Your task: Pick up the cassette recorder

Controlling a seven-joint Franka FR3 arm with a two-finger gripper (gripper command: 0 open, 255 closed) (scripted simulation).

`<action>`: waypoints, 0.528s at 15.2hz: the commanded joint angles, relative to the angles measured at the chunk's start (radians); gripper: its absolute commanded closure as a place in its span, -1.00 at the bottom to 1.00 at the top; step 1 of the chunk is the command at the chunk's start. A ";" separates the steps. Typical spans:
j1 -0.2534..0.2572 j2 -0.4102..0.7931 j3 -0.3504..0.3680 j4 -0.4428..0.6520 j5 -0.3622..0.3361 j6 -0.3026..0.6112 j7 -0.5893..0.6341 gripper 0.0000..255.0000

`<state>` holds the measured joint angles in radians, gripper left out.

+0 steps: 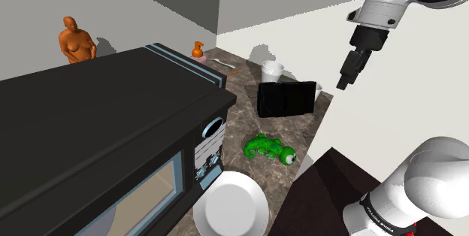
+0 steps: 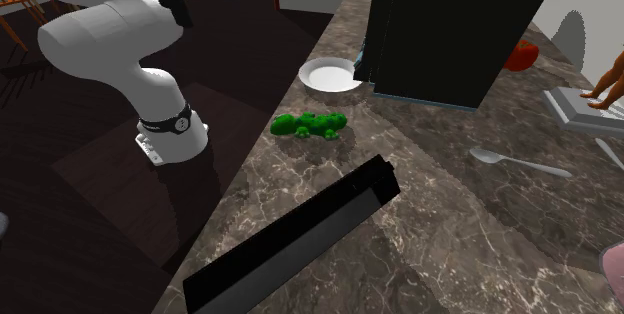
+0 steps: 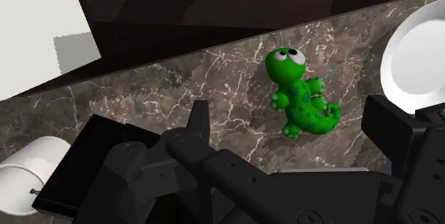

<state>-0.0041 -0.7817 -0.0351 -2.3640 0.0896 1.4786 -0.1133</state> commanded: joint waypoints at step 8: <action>0.058 0.277 -0.175 0.122 -0.062 0.062 -0.373 -1.00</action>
<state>0.0436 -0.5484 -0.1888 -2.2584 0.0323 1.5276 -0.4286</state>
